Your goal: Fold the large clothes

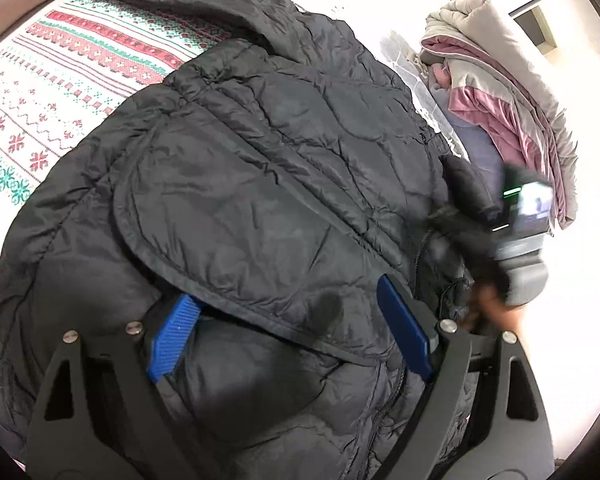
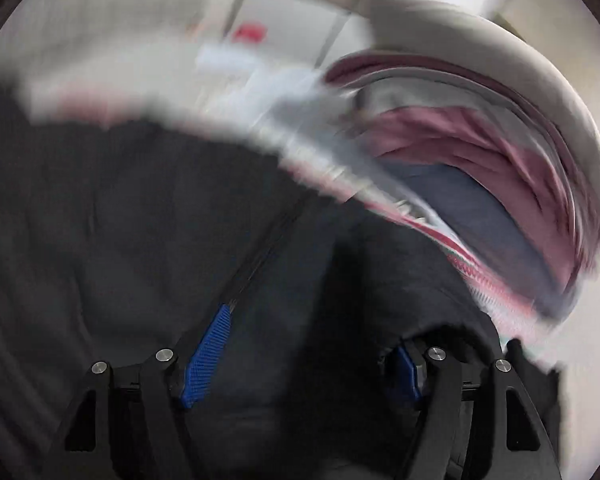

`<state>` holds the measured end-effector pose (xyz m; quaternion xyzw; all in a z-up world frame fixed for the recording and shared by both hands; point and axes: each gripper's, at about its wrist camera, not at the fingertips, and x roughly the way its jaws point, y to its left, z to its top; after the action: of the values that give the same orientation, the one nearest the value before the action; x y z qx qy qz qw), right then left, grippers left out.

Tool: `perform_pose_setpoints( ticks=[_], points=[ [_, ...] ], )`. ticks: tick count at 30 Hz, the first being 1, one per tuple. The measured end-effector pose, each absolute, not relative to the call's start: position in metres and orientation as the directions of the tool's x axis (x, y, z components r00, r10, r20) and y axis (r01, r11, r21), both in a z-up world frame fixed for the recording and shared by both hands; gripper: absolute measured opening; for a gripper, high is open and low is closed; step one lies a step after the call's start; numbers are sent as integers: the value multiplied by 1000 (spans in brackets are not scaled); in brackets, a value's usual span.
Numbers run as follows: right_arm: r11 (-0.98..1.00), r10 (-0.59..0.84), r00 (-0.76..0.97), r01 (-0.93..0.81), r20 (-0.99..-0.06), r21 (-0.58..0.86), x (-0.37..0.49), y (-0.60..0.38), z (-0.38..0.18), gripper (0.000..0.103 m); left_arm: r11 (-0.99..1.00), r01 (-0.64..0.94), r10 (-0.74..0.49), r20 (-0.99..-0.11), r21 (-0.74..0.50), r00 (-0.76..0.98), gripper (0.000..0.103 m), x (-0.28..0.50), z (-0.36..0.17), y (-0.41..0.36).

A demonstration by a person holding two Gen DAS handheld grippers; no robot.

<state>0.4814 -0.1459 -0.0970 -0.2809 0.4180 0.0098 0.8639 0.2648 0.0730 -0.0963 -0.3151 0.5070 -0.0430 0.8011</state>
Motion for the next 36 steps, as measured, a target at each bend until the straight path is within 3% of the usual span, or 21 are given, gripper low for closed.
perform_pose_setpoints(
  ticks=[3,7,10,13,16,19,25,29,33,36],
  points=[
    [854,-217,646,-238,-731,-463,475,-145,-117,74,789,-252,-400,-779,-561,482,87,264,-95,75],
    [954,-82,559,-195,-825,-227,485,-176,-104,77,782,-245,-417,-774,-572,477,87,263,-95,75],
    [987,149,500,-131,-853,95,484,-210,-89,78,780,-243,-422,-771,-577,477,87,264,-95,76],
    [892,405,478,-20,-779,452,476,-255,-79,79,780,-243,-423,-771,-577,476,87,263,-95,76],
    [796,487,465,113,-740,595,466,-287,-83,79,786,-243,-413,-776,-568,477,87,263,-93,75],
    [728,515,507,166,-691,665,454,-310,-83,79,798,-242,-396,-782,-552,480,87,262,-92,72],
    [562,397,676,356,-621,747,447,-373,-85,79,810,-243,-380,-793,-534,475,87,263,-92,70],
    [421,384,680,473,-625,774,478,-397,-109,79,814,-232,-382,-792,-532,477,87,263,-91,67],
    [504,349,720,395,-600,768,508,-371,-85,79,815,-238,-377,-795,-529,476,87,264,-92,68],
    [665,349,760,212,-548,716,519,-328,-39,79,810,-245,-379,-794,-533,476,87,264,-93,70]
  ],
)
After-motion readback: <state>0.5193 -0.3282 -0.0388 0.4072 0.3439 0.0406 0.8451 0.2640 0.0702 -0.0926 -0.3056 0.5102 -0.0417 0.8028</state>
